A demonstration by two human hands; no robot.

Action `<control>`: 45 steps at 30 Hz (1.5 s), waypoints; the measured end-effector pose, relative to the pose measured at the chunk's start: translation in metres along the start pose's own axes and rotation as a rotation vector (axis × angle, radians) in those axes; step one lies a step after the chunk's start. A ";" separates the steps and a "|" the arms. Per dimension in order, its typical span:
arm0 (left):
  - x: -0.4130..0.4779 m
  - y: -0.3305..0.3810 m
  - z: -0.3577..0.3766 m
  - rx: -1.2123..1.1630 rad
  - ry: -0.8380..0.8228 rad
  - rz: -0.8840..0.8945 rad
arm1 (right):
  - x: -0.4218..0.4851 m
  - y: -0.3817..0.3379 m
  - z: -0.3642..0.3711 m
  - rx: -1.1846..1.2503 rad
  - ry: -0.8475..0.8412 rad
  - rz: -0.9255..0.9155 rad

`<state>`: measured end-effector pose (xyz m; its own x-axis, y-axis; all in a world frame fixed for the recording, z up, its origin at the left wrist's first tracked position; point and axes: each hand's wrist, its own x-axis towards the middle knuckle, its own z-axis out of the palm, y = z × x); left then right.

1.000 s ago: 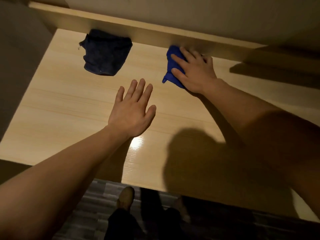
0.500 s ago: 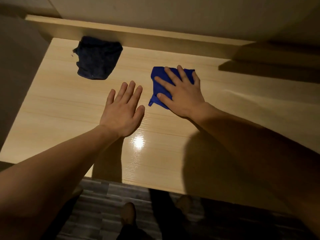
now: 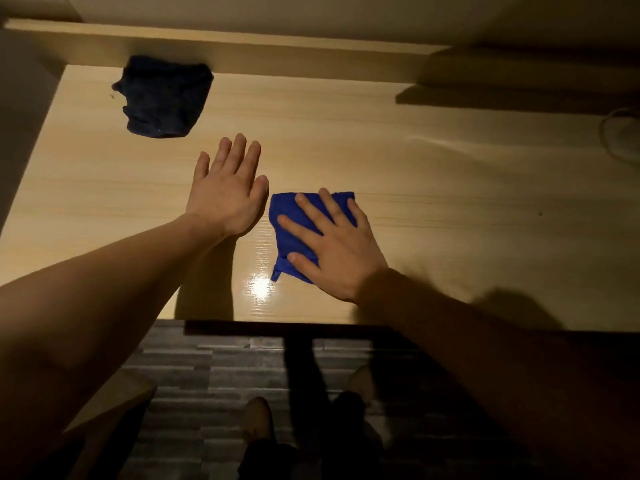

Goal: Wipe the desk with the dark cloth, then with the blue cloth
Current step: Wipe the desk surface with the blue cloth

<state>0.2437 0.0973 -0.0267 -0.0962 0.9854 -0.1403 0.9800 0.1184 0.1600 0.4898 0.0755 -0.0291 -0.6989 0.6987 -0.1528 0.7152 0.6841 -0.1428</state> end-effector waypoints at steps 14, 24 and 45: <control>-0.002 0.068 -0.005 -0.157 -0.007 0.100 | -0.082 -0.043 0.036 -0.008 0.134 -0.024; -0.002 0.084 0.017 -0.050 -0.034 0.051 | -0.064 0.028 -0.024 0.414 0.202 0.016; 0.001 0.090 0.017 0.008 -0.026 -0.003 | 0.141 0.188 -0.060 0.033 0.007 0.159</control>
<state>0.3344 0.1071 -0.0291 -0.0943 0.9815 -0.1663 0.9811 0.1200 0.1520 0.5259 0.3149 -0.0192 -0.5764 0.7993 -0.1698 0.8168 0.5572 -0.1496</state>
